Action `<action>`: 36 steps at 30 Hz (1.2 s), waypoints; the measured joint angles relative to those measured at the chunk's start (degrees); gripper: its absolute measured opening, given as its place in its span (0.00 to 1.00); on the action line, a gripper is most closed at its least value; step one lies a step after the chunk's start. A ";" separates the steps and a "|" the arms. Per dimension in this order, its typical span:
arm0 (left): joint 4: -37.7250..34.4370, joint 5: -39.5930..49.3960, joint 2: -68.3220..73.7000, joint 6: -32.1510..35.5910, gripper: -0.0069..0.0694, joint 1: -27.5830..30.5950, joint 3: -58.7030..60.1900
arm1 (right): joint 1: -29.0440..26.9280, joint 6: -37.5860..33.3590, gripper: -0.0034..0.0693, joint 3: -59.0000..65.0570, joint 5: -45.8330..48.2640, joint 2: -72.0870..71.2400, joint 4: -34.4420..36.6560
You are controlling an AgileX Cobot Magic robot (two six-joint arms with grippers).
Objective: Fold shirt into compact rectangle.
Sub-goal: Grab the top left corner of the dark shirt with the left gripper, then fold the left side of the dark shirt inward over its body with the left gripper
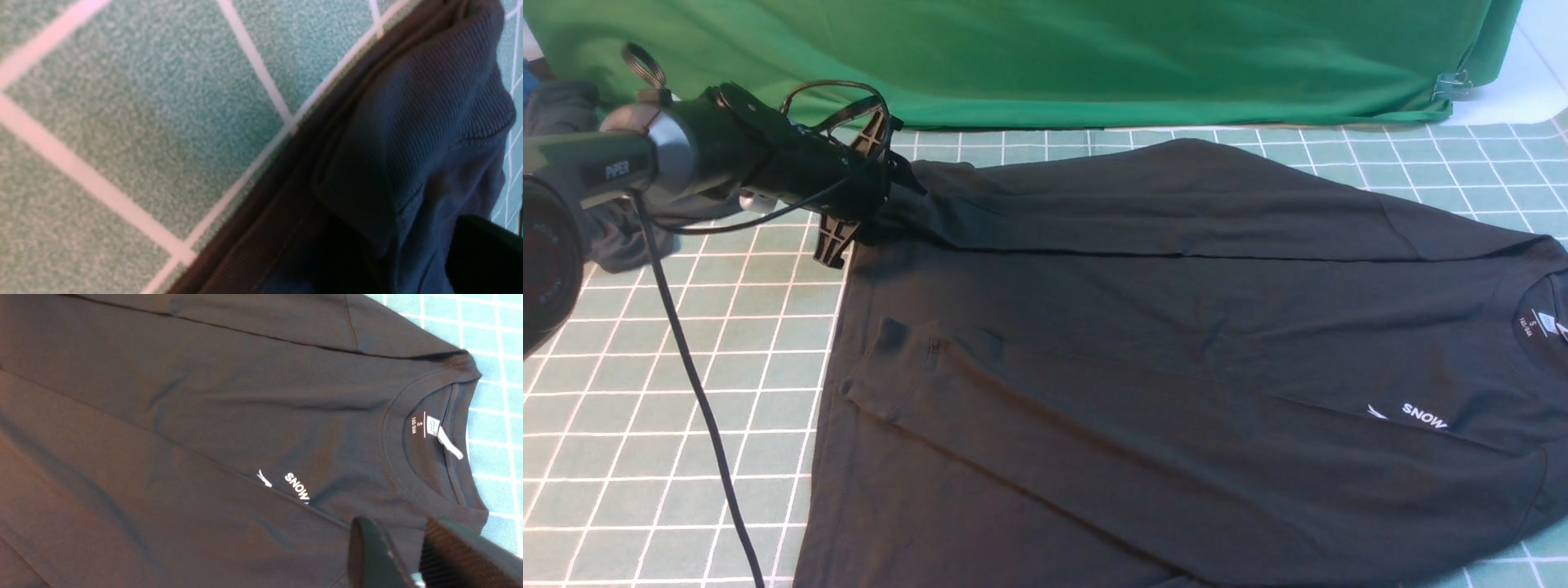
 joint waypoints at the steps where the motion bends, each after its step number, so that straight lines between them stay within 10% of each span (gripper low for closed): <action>1: 0.00 0.00 0.00 0.13 0.49 0.00 0.00 | 0.00 0.00 0.30 0.00 0.00 0.00 0.00; 9: 0.12 0.11 0.60 3.37 0.13 0.00 0.00 | 0.00 0.34 0.32 0.00 -0.17 0.00 0.00; 21: 4.91 7.64 -11.97 8.89 0.11 0.00 0.25 | 0.00 0.34 0.34 0.00 -3.87 0.00 -0.05; 30: 23.86 25.95 -21.15 5.43 0.11 -3.66 7.50 | 0.00 -1.91 0.35 0.00 -4.77 0.00 -0.05; 36: 27.40 15.80 -29.42 2.35 0.11 -7.81 26.00 | 0.00 -2.21 0.35 0.00 -4.84 0.00 -0.05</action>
